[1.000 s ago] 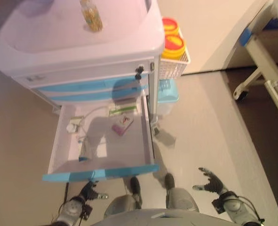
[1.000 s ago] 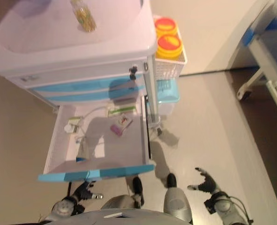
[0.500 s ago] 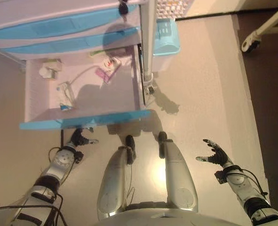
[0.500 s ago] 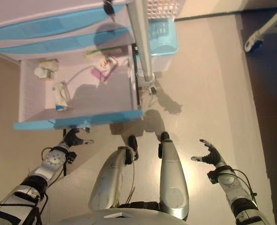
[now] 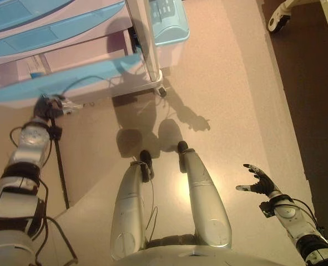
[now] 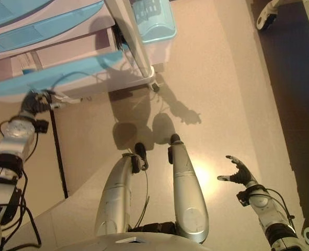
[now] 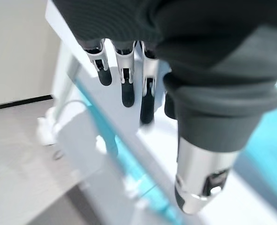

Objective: Open the drawer and pick up the medicine

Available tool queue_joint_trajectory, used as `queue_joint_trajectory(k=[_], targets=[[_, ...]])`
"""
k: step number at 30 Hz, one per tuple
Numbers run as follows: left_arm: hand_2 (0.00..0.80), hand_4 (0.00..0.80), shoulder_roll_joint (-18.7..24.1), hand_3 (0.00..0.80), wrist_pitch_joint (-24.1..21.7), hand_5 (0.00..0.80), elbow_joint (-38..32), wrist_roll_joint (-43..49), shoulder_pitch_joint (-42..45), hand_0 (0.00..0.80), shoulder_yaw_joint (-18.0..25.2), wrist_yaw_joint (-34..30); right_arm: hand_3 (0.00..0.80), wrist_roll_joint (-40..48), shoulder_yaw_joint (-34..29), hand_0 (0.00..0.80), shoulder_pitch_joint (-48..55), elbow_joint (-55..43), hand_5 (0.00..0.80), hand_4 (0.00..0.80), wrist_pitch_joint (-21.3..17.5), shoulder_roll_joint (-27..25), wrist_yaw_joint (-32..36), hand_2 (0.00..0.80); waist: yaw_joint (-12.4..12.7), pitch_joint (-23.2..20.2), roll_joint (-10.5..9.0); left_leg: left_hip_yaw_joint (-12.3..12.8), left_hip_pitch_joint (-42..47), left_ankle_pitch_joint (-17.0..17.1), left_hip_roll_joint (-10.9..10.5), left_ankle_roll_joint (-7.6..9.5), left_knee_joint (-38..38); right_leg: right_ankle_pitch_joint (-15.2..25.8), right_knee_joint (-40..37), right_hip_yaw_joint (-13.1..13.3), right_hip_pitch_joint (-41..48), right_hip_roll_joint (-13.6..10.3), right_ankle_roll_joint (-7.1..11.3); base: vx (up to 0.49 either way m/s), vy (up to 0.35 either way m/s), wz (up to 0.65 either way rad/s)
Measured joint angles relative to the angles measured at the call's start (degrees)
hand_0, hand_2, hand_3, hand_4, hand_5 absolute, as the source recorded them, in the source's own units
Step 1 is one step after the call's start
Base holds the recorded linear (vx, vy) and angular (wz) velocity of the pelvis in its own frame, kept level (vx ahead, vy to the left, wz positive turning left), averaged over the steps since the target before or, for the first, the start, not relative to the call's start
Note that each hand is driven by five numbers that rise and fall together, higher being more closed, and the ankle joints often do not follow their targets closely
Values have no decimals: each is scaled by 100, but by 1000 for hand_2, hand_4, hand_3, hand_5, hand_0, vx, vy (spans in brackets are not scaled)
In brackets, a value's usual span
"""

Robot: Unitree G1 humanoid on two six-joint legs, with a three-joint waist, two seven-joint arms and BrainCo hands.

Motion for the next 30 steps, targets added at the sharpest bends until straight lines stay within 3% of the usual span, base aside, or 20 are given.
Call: queue_joint_trajectory(k=[5, 9, 18, 23, 26, 30], targets=[[0, 0, -13, 0, -143, 0, 194, -851, -863, 0, 22, 1056, 0, 49, 414, 0, -1, 128, 0, 0, -233, 72, -220, 0, -105, 0, -16, -87, -251, 26, -2, 7, 18, 29, -36, 40, -191, 97, 15, -2, -12, 1], [0, 0, -53, 0, -330, 0, 196, -953, -900, 0, 109, 1718, 0, 47, 626, 0, -10, 262, 0, 0, -339, 274, -388, 0, -139, 11, -118, -108, -256, 37, 5, -29, -86, 82, -177, 60, -188, 140, -32, -19, -12, -3], [0, 0, -108, 0, -466, 0, 115, -858, -899, 0, 109, 1993, 0, 43, 720, 0, -11, 250, 0, 0, -374, 490, -458, 0, -135, 22, -206, -185, -219, 36, 7, -24, -103, 93, -292, -15, -69, 135, -22, -12, -41, 2], [0, 0, -194, 0, -514, 0, 87, -947, -869, 0, 121, 1456, 0, 43, 718, 0, -11, 194, 0, 0, -372, 505, -455, 0, -71, 20, -211, -206, -132, 53, 6, -10, -148, 91, -317, -45, 35, 122, -22, -37, -79, 4], [0, 0, -259, 0, -542, 0, -242, -1485, -460, 0, 221, 446, 0, 40, 706, 0, -12, 119, 0, 0, -358, 534, -448, 0, -29, 20, -211, -212, -42, 82, 0, -17, -228, 91, -354, -62, 118, 109, -22, -76, -105, 4], [0, 0, -744, 0, -641, 0, -1118, -2128, 717, 0, 278, -908, 0, -24, 656, 0, 24, 64, 0, 0, -337, 771, -394, 0, 31, 19, -213, -291, 428, 262, -29, -41, -698, 132, -723, -224, 606, 35, -57, -84, -105, 17]])
